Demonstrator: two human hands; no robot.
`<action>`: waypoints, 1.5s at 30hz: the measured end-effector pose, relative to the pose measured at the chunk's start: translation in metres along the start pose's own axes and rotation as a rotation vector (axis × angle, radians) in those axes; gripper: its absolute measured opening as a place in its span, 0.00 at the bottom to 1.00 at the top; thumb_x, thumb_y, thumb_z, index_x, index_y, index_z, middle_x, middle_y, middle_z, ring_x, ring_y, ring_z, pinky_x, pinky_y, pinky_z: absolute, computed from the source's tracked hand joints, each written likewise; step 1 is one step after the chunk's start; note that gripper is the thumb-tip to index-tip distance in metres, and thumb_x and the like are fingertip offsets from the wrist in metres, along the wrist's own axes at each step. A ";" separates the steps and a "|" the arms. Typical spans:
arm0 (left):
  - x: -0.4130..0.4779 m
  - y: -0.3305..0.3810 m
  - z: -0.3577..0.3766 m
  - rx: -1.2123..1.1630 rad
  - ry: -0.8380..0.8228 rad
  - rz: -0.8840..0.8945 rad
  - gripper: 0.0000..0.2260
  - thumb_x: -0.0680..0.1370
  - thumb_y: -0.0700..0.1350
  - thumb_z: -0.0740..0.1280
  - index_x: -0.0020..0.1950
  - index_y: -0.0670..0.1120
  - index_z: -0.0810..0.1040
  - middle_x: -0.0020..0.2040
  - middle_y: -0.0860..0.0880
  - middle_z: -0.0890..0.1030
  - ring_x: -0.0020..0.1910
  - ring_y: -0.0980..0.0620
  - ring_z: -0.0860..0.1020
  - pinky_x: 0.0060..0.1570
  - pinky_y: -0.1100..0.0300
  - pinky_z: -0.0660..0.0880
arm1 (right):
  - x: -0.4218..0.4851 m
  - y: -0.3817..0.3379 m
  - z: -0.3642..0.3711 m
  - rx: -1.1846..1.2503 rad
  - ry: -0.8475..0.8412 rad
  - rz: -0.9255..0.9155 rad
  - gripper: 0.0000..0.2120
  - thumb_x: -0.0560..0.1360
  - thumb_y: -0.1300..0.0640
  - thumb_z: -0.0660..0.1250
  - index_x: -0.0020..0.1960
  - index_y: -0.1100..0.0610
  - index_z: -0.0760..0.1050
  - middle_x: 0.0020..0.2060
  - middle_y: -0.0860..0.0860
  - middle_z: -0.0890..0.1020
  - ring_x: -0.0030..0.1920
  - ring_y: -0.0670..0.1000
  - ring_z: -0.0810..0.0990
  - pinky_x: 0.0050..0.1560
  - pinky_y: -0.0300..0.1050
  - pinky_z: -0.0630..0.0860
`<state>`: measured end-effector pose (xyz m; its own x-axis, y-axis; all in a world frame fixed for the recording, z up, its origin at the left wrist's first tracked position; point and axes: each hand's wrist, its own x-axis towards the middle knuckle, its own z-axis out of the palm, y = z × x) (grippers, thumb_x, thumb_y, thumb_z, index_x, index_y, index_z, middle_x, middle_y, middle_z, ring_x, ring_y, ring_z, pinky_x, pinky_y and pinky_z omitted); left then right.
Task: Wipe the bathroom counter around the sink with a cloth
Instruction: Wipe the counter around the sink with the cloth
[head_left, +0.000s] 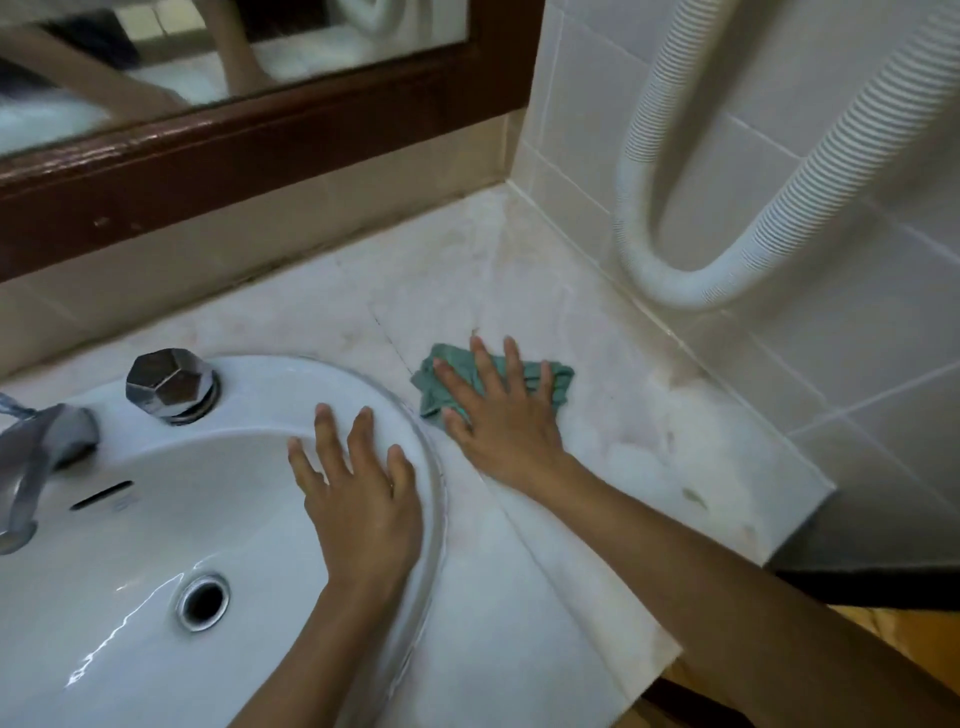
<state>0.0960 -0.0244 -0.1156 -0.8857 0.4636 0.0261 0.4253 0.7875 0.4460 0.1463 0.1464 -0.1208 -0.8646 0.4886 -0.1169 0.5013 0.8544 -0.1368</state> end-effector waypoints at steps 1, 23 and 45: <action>0.000 -0.001 0.002 -0.002 0.006 0.002 0.26 0.80 0.57 0.46 0.76 0.50 0.60 0.80 0.46 0.50 0.79 0.44 0.44 0.66 0.68 0.26 | 0.021 0.000 -0.003 -0.004 -0.001 -0.050 0.26 0.80 0.38 0.45 0.76 0.36 0.41 0.79 0.48 0.43 0.77 0.59 0.39 0.70 0.71 0.39; -0.010 0.009 -0.015 -0.132 -0.044 -0.071 0.23 0.82 0.53 0.53 0.77 0.51 0.59 0.80 0.48 0.48 0.78 0.39 0.42 0.72 0.43 0.53 | -0.151 -0.042 0.021 0.033 0.049 0.204 0.27 0.79 0.40 0.46 0.78 0.41 0.48 0.78 0.51 0.52 0.77 0.62 0.49 0.71 0.68 0.46; -0.168 -0.147 -0.118 -0.001 -0.134 0.008 0.19 0.74 0.52 0.57 0.55 0.47 0.83 0.61 0.47 0.80 0.60 0.43 0.77 0.56 0.49 0.72 | -0.209 -0.115 0.030 0.114 0.036 0.309 0.30 0.81 0.44 0.45 0.79 0.54 0.41 0.78 0.58 0.44 0.77 0.62 0.42 0.73 0.66 0.40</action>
<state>0.1605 -0.2661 -0.0802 -0.8495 0.5197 -0.0902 0.4316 0.7832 0.4475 0.2701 -0.0593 -0.1105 -0.6708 0.7292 -0.1351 0.7387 0.6407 -0.2095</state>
